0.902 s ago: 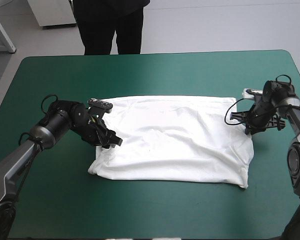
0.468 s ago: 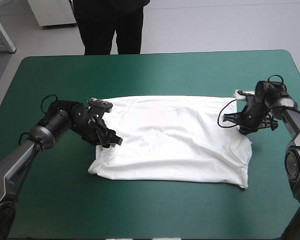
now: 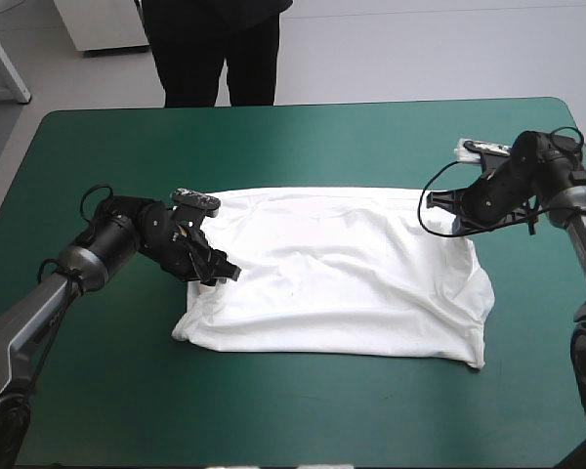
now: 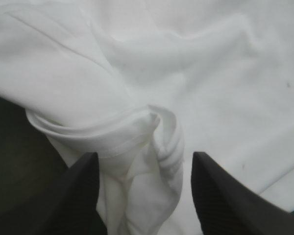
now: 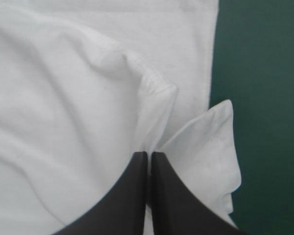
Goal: Fold the cloth
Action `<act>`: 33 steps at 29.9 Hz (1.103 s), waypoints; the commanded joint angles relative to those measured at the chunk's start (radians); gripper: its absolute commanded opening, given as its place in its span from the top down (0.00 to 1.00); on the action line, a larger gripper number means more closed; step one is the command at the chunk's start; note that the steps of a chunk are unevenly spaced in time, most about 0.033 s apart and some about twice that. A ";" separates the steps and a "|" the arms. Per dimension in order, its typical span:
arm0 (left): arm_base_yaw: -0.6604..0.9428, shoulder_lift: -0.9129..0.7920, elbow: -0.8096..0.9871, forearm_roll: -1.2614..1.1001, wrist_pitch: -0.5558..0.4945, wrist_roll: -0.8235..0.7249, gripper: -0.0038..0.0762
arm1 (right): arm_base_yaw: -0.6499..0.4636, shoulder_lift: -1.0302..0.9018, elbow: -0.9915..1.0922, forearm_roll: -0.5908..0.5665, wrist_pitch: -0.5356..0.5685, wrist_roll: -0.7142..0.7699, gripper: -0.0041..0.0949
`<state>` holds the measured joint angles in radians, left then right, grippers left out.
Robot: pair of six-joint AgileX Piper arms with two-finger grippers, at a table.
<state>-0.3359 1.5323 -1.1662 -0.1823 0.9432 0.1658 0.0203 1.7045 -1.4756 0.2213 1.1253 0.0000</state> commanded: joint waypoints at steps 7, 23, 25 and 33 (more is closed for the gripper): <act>-0.001 -0.041 -0.031 -0.028 -0.028 -0.010 0.44 | 0.154 -0.059 -0.032 0.111 -0.036 -0.061 0.98; -0.001 -0.041 -0.031 -0.067 -0.034 -0.010 0.44 | 0.182 0.071 -0.032 0.188 -0.038 -0.085 0.98; -0.001 -0.041 -0.031 -0.067 -0.034 -0.010 0.44 | 0.182 0.078 -0.032 0.188 -0.037 -0.085 0.97; -0.001 -0.041 -0.031 -0.067 -0.034 -0.002 0.44 | 0.182 0.079 -0.032 0.194 -0.018 -0.104 0.56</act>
<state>-0.3359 1.5323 -1.1662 -0.2269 0.9331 0.1658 0.2052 1.8302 -1.4775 0.3813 1.0971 -0.0989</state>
